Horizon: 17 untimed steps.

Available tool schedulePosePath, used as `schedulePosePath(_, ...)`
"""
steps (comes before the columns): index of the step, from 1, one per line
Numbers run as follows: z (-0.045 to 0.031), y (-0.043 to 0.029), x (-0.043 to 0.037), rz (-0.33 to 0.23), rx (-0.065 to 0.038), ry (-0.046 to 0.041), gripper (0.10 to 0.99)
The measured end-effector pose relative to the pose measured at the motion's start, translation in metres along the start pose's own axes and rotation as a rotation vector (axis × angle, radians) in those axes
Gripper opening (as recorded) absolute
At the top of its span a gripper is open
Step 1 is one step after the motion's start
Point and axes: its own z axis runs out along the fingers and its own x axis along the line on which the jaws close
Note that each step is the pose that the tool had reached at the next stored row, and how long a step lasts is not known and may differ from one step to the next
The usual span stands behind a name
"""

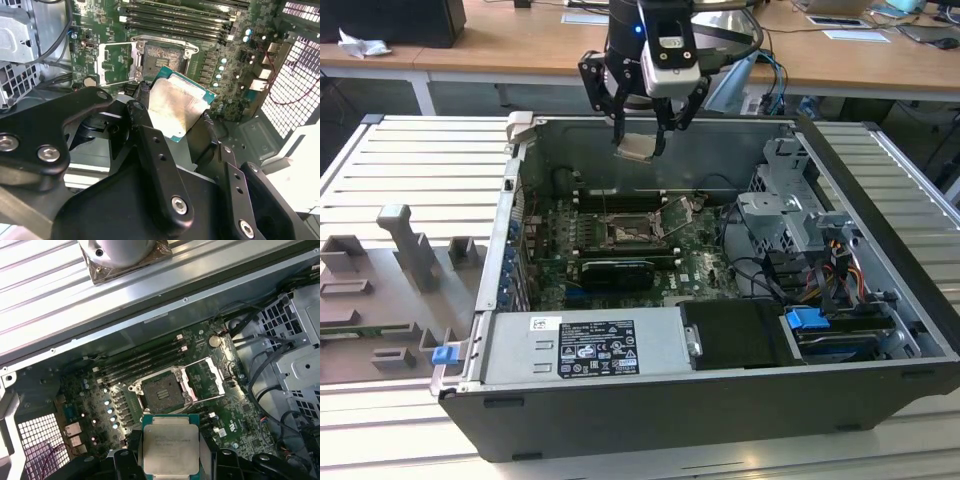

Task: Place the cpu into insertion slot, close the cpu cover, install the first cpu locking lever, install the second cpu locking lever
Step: 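Place the cpu into insertion slot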

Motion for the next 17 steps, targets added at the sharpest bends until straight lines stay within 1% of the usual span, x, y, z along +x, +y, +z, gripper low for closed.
schedulePosePath(4, 0.0, 0.0, 0.0, 0.017, 0.0, -0.0016, 0.541)
schedulePosePath(17, 0.0003, -0.0001, 0.0, 0.112, -0.002, -0.0101, 0.541)
